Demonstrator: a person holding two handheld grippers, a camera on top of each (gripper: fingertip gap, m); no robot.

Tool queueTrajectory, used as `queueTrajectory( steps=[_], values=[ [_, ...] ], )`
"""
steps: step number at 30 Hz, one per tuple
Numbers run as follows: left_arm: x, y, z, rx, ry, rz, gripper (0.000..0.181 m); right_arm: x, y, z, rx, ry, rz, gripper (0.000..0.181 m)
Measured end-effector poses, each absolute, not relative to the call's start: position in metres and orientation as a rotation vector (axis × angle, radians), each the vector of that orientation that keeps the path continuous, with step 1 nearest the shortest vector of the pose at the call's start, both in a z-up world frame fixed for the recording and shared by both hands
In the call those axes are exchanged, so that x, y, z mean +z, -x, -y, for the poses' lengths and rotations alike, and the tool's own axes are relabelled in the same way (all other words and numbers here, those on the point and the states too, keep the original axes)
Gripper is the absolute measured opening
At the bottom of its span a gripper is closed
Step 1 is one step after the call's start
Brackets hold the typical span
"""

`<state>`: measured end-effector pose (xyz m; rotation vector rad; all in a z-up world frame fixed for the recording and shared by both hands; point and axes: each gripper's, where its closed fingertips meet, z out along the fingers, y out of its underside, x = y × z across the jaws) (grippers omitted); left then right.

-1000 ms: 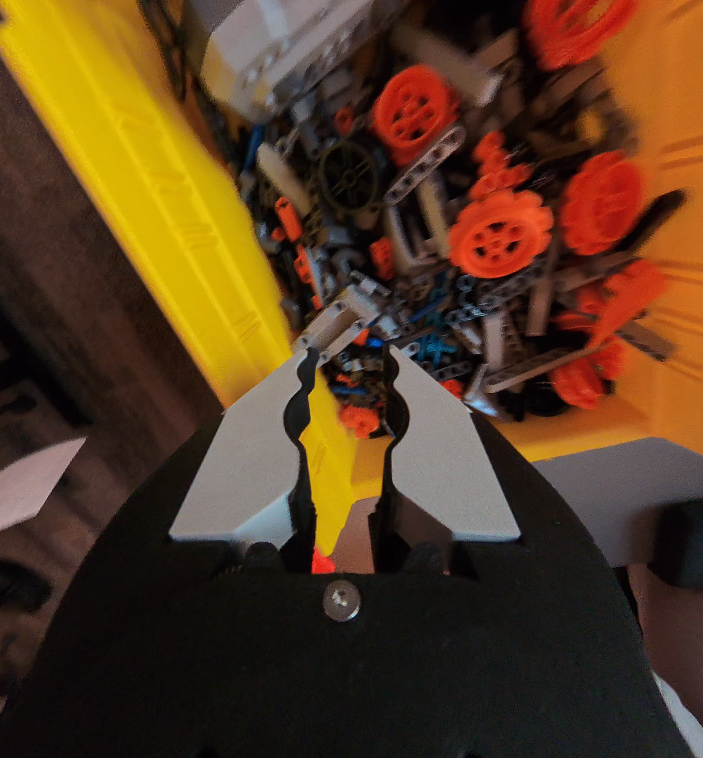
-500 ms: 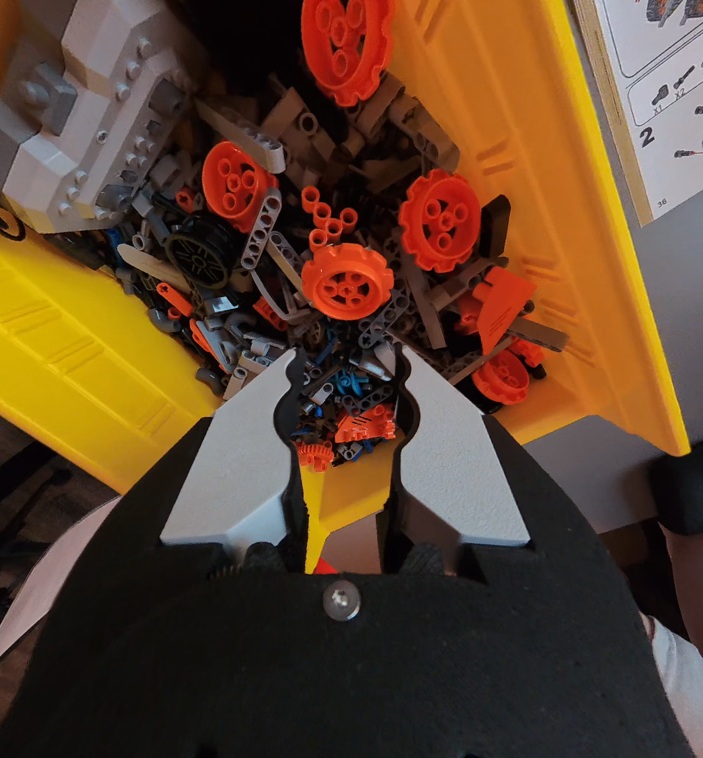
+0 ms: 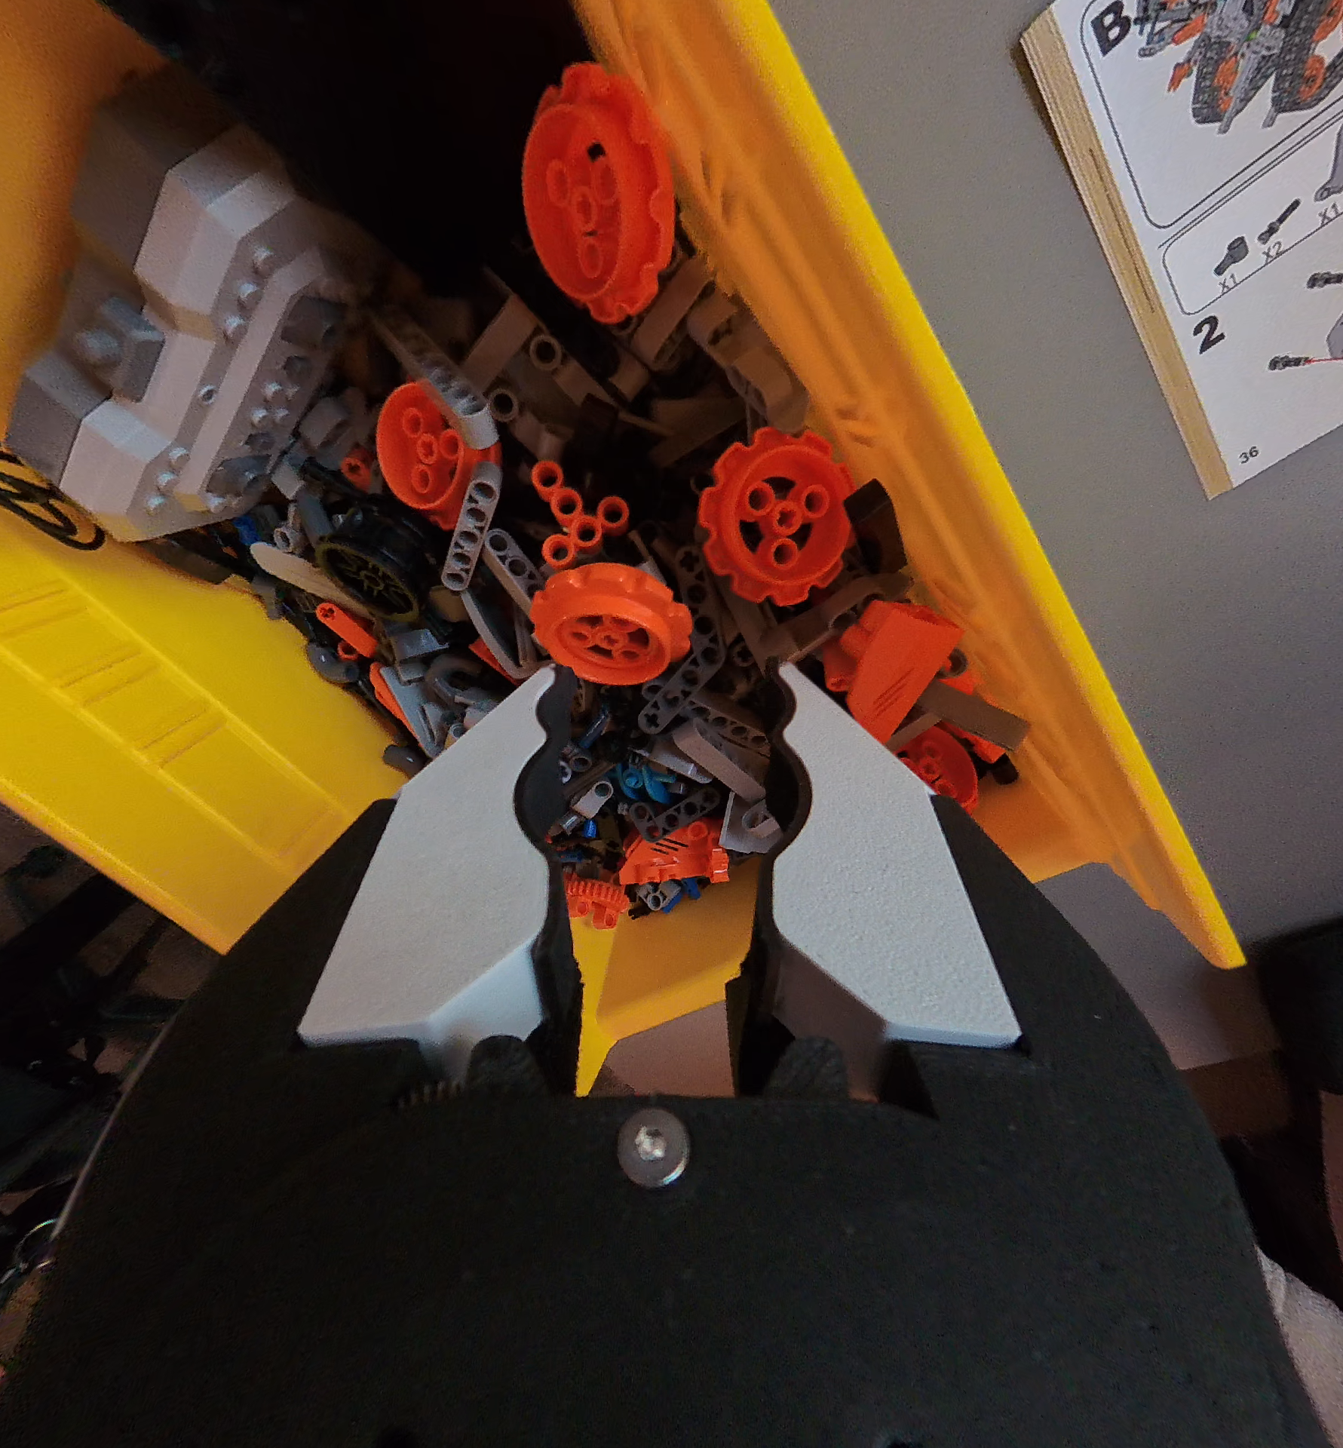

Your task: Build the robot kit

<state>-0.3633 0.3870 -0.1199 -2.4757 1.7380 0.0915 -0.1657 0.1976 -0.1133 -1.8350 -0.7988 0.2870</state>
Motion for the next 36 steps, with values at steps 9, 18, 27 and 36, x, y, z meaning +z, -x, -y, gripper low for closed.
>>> queueTrajectory(
  steps=[9,18,27,36],
  values=[
    [-0.129,0.369,-0.395,0.198,2.495,-1.731,0.042,-0.111,0.16,-0.199,0.299,1.829,0.761,0.023],
    [-0.129,0.402,-0.421,0.257,2.617,-1.54,0.024,-0.111,0.164,-0.198,0.291,1.828,0.781,0.023],
    [-0.116,0.413,-0.423,0.14,2.678,-1.391,0.032,-0.109,0.165,-0.198,0.291,1.822,0.784,0.023],
    [-0.129,0.367,-0.379,0.017,2.536,-1.779,0.041,-0.108,0.165,-0.197,0.297,1.825,0.785,0.023]
  ],
)
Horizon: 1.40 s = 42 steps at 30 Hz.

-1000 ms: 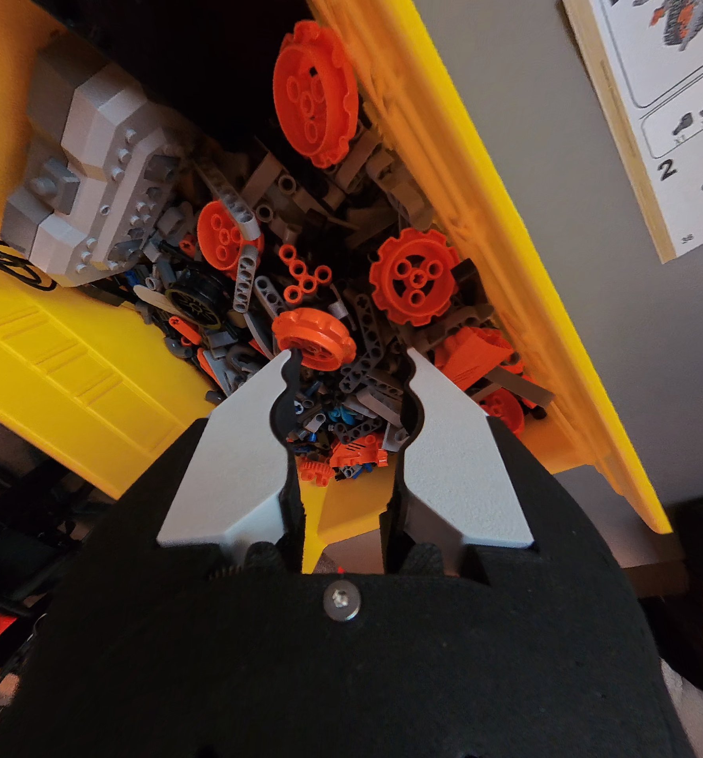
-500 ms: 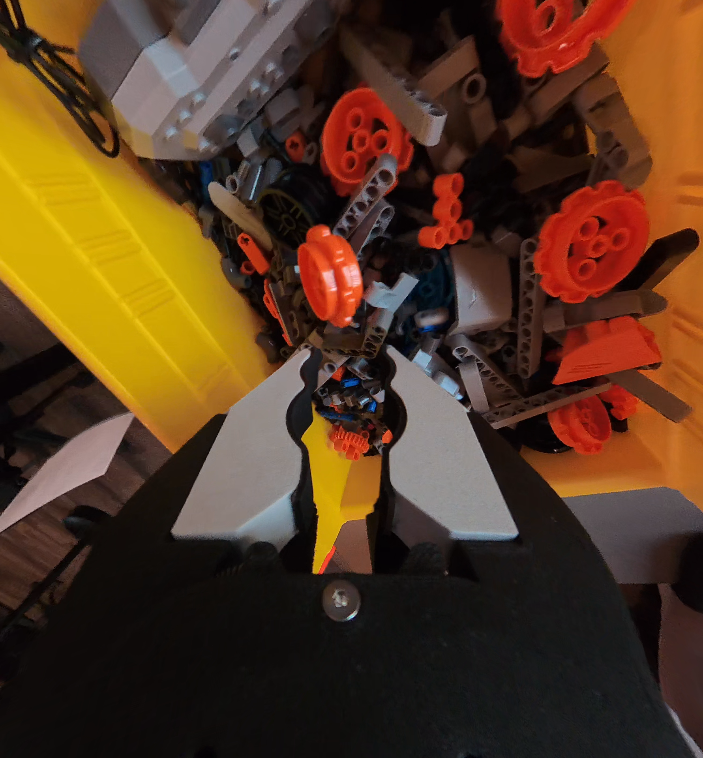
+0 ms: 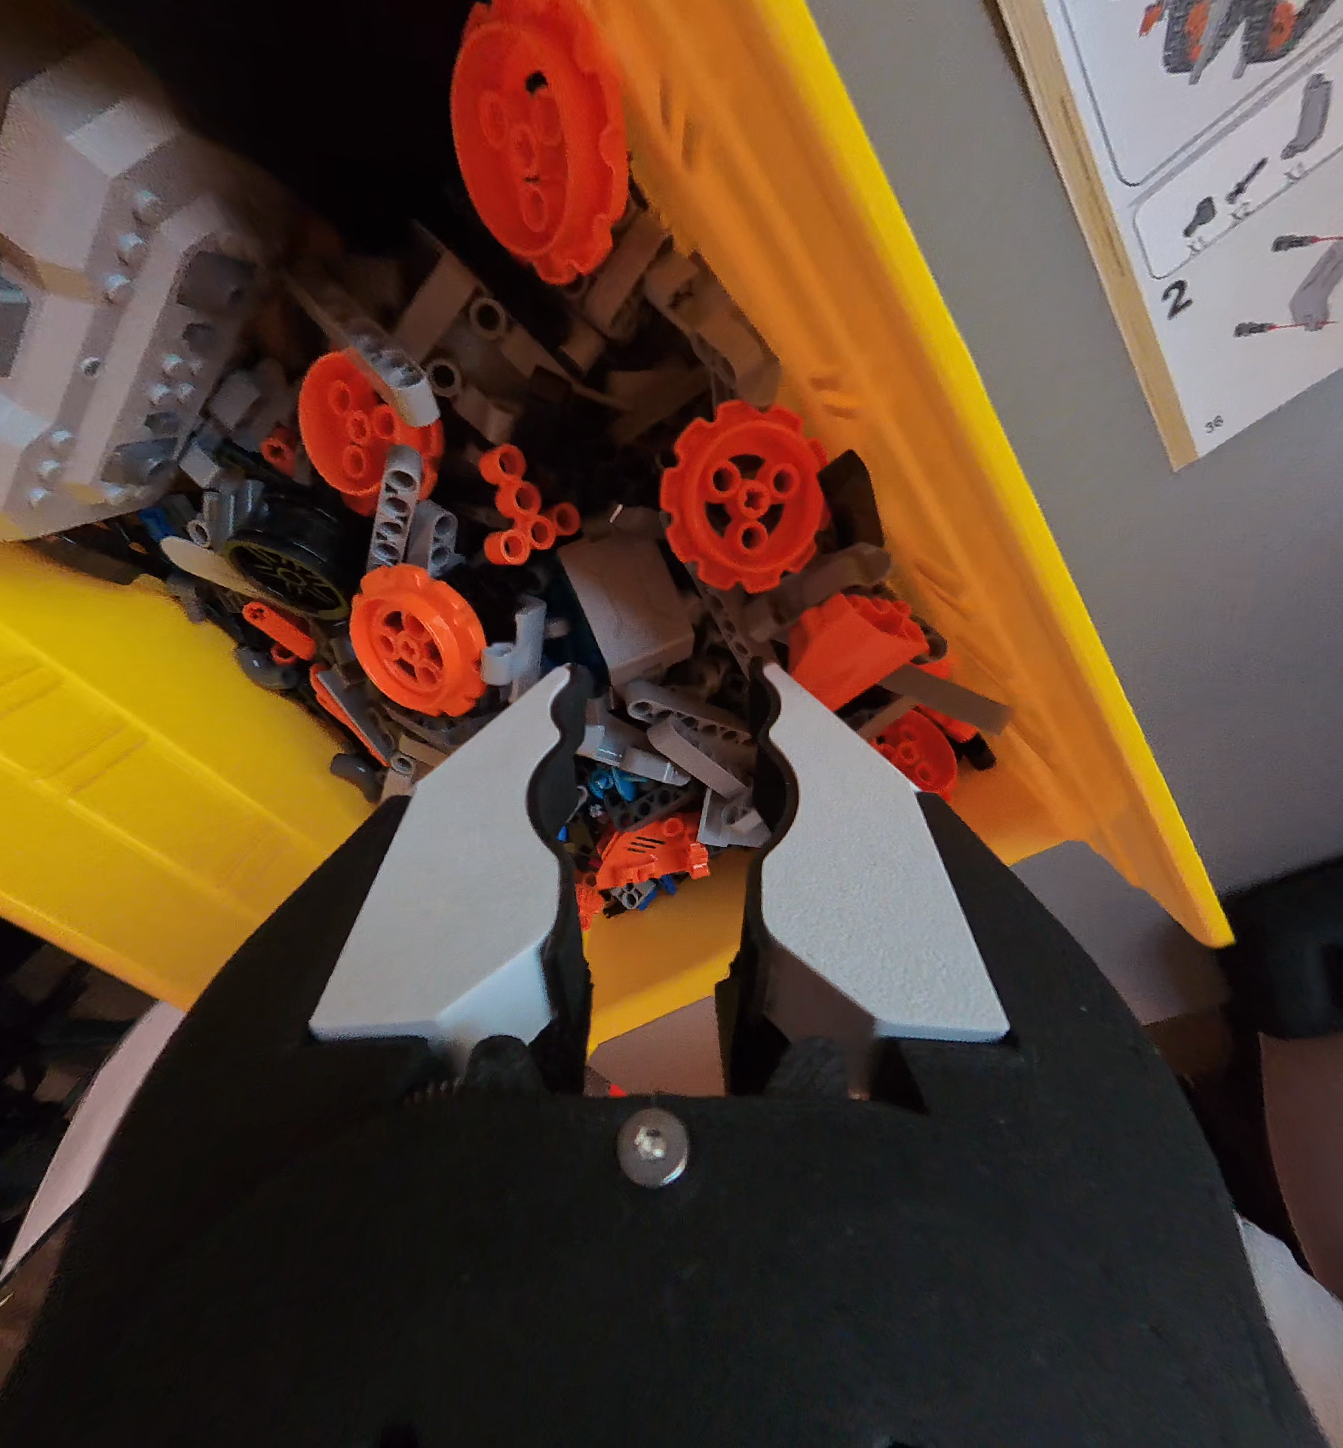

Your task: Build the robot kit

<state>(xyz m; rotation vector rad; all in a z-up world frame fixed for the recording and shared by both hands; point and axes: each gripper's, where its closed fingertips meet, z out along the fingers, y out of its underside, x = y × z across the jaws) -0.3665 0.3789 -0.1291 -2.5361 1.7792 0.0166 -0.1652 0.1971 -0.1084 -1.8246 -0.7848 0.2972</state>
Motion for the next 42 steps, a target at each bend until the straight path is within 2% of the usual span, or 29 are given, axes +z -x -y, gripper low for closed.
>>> queueTrajectory(
  steps=[4,9,11,15,22,33,36,42],
  values=[
    [-0.136,0.366,-0.386,0.111,2.549,-1.756,0.04,-0.109,0.164,-0.197,0.298,1.83,0.786,0.023],
    [-0.144,0.375,-0.388,0.267,2.563,-1.785,0.03,-0.11,0.163,-0.196,0.293,1.837,0.793,0.023],
    [-0.144,0.374,-0.387,0.255,2.562,-1.796,0.023,-0.11,0.163,-0.196,0.292,1.836,0.795,0.023],
    [-0.132,0.375,-0.386,0.204,2.535,-1.773,0.023,-0.11,0.164,-0.195,0.293,1.84,0.802,0.023],
    [-0.093,0.373,-0.377,-0.09,2.466,-1.689,0.023,-0.111,0.167,-0.194,0.281,1.845,0.822,0.023],
    [-0.037,0.328,-0.309,-0.997,2.248,-1.85,0.023,-0.105,0.181,-0.193,0.323,1.811,0.819,0.023],
    [-0.032,0.307,-0.275,-1.173,2.209,-1.967,0.023,-0.085,0.196,-0.197,0.166,1.673,0.857,0.02],
    [-0.056,0.278,-0.219,-1.061,2.147,-2.265,0.023,-0.052,0.244,-0.191,-0.325,1.364,1.002,0.026]
  ],
)
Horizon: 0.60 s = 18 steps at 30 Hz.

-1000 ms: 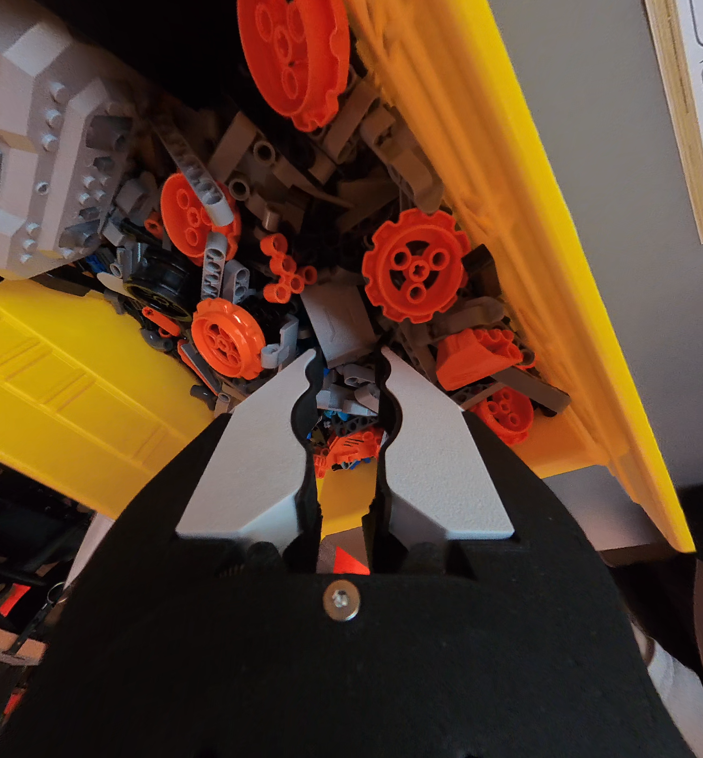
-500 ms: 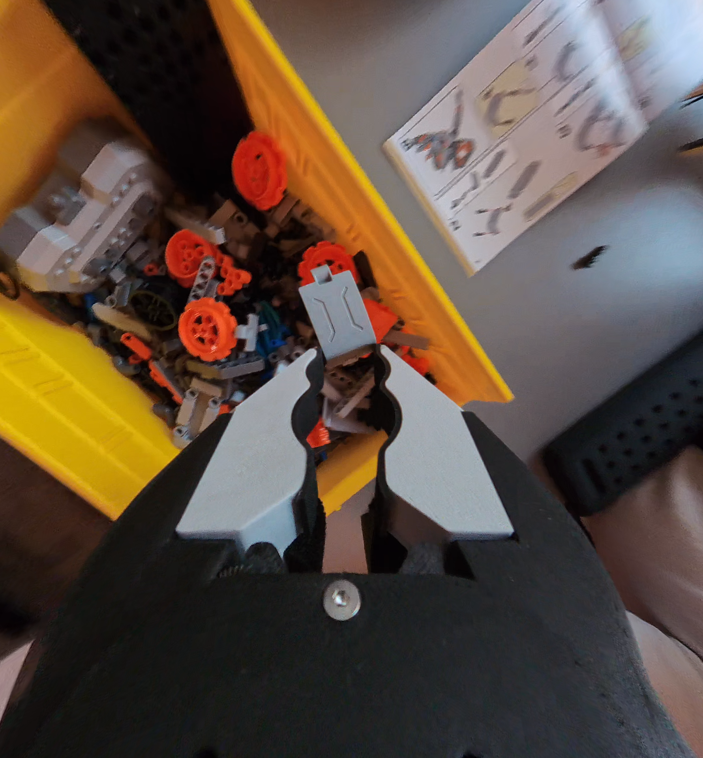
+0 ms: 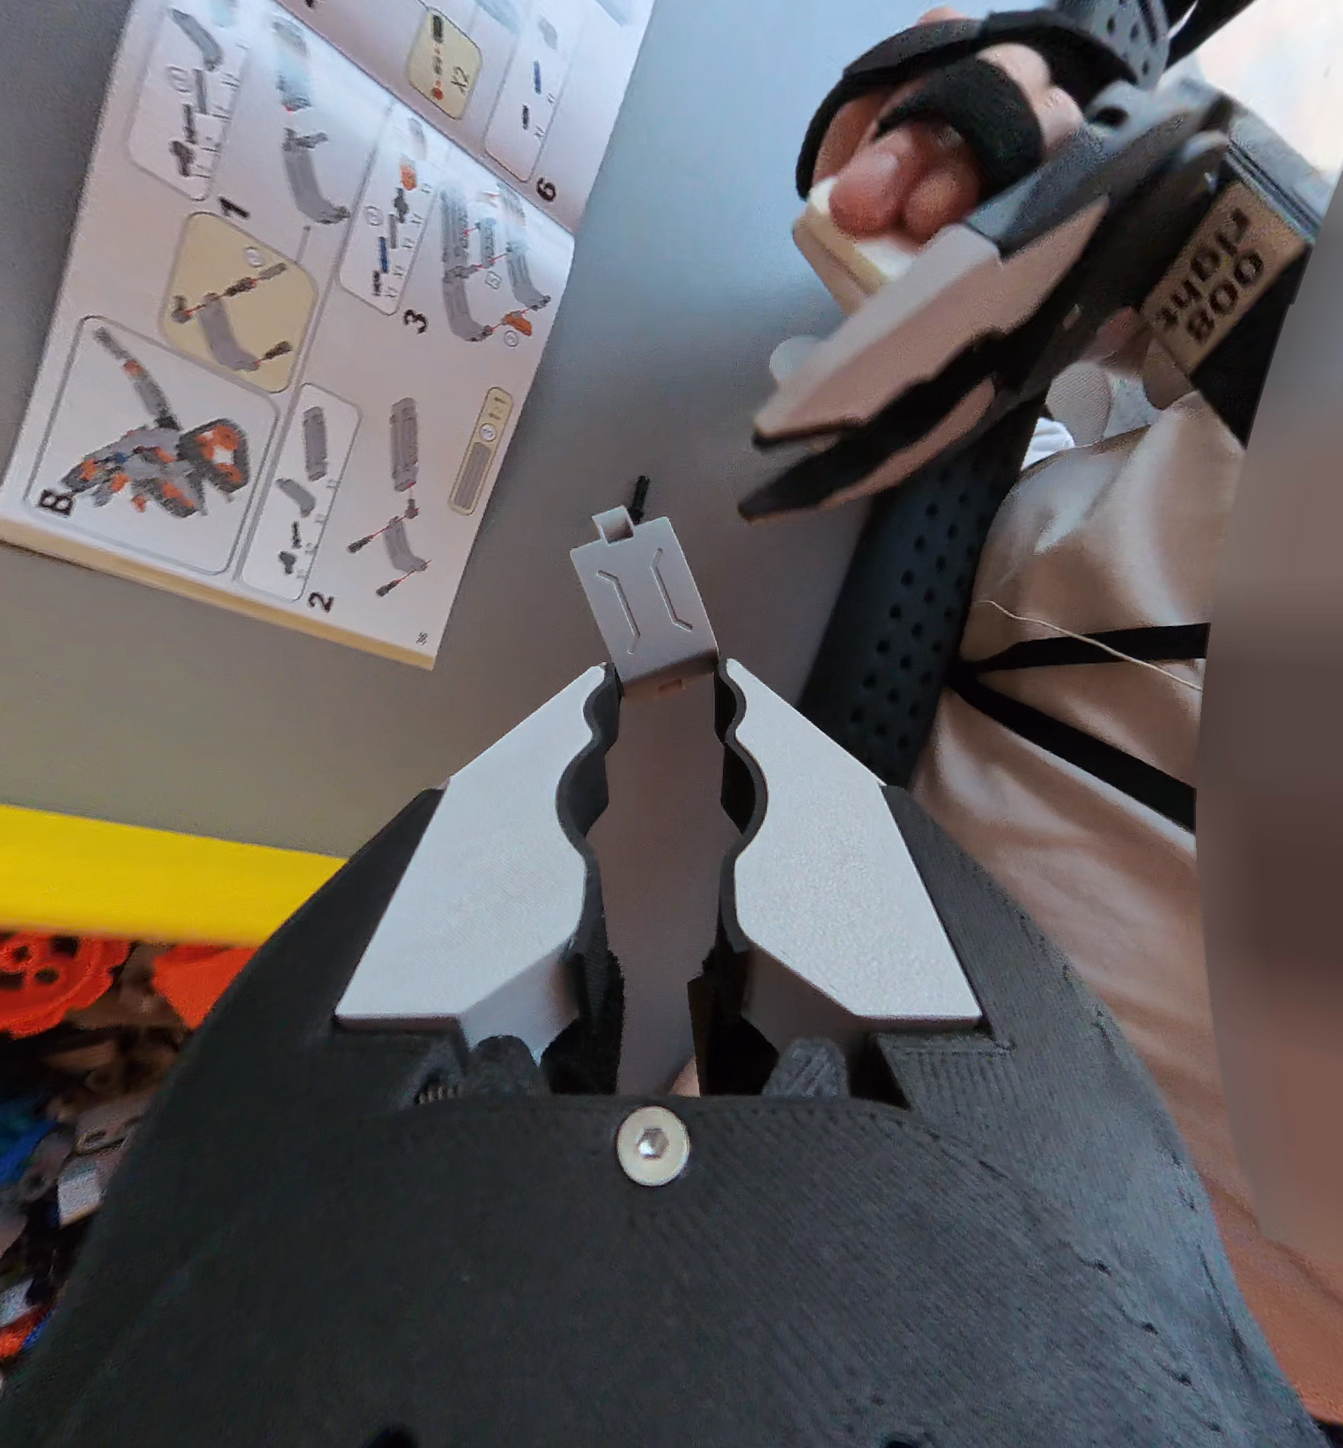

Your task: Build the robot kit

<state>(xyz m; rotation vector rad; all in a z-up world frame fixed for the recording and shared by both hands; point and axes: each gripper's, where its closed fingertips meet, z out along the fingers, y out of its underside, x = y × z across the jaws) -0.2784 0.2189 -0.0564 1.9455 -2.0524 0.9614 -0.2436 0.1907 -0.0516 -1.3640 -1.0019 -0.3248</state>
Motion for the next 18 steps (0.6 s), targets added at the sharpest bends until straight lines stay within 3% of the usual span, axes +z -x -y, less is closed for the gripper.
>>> queueTrajectory(
  steps=[5,8,9,11,18],
  values=[
    [-0.073,0.27,-0.191,0.851,-1.851,2.103,0.023,-0.047,0.255,-0.193,-0.503,1.291,1.048,0.031],
    [-0.077,0.269,-0.18,0.828,-1.791,2.126,0.023,-0.061,0.256,-0.195,-0.55,1.321,1.115,0.018],
    [-0.079,0.27,-0.178,0.815,-1.776,2.139,0.023,-0.065,0.257,-0.193,-0.536,1.327,1.148,0.001],
    [-0.081,0.272,-0.179,0.787,-1.766,2.169,0.012,-0.067,0.248,-0.192,-0.527,1.367,1.155,0.0],
    [-0.055,0.281,-0.253,0.815,-2.204,2.149,0.013,-0.119,0.196,-0.175,-0.324,1.716,1.333,0.0]
  ],
)
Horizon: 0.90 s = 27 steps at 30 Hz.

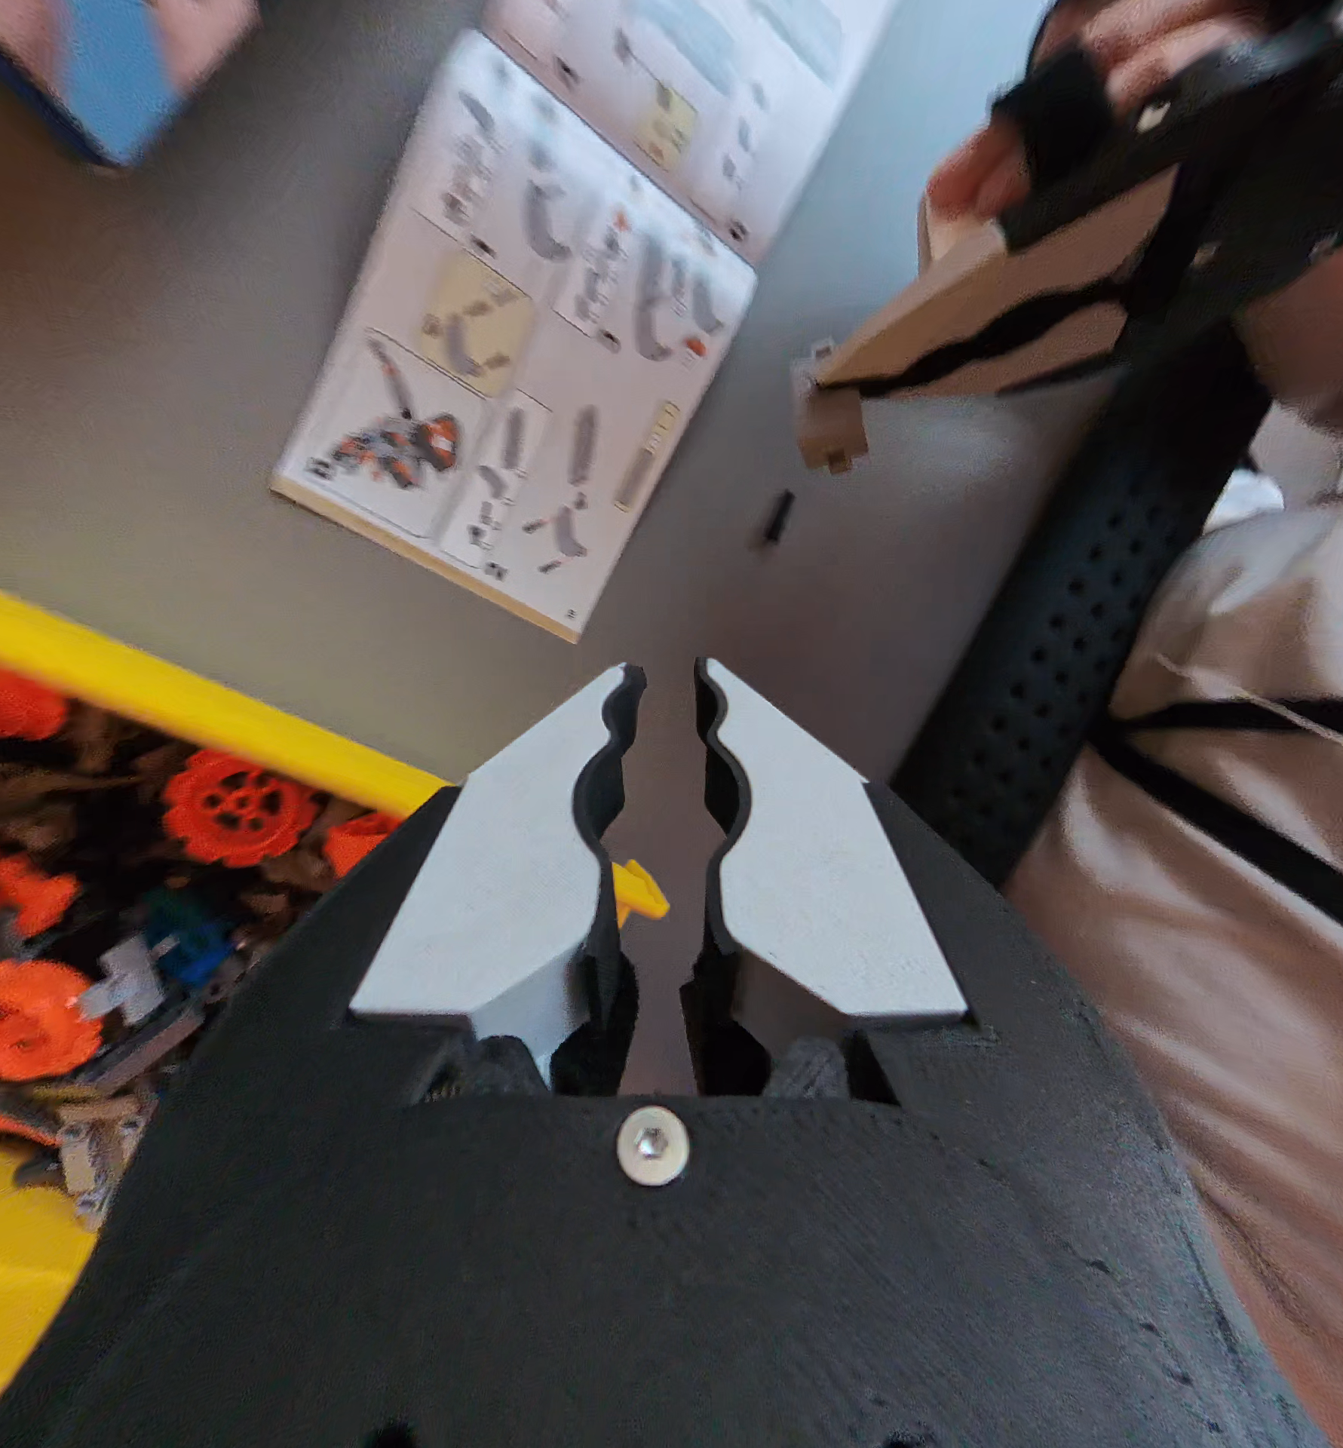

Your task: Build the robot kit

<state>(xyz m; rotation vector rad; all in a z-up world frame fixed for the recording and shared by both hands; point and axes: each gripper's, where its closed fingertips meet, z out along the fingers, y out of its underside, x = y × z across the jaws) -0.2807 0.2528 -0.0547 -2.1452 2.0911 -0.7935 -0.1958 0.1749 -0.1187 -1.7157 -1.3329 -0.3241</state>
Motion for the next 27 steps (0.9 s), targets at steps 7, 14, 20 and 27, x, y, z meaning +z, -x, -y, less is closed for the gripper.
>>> queueTrajectory(
  steps=[7,14,20,27],
  values=[
    [0.031,0.27,-0.299,-0.992,1.86,-1.641,0.006,-0.157,0.189,-0.156,-0.1,1.9,1.431,0.0],
    [0.111,0.284,-0.324,-1.048,1.53,-1.288,0.009,-0.163,0.191,-0.156,-0.003,1.915,1.394,0.001],
    [0.152,0.3,-0.323,-1.238,1.317,-1.12,0.021,-0.163,0.19,-0.157,-0.003,1.92,1.389,0.001],
    [0.181,0.331,-0.337,-1.115,1.131,-0.853,0.024,-0.166,0.187,-0.157,-0.164,1.905,1.487,0.002]
  ],
)
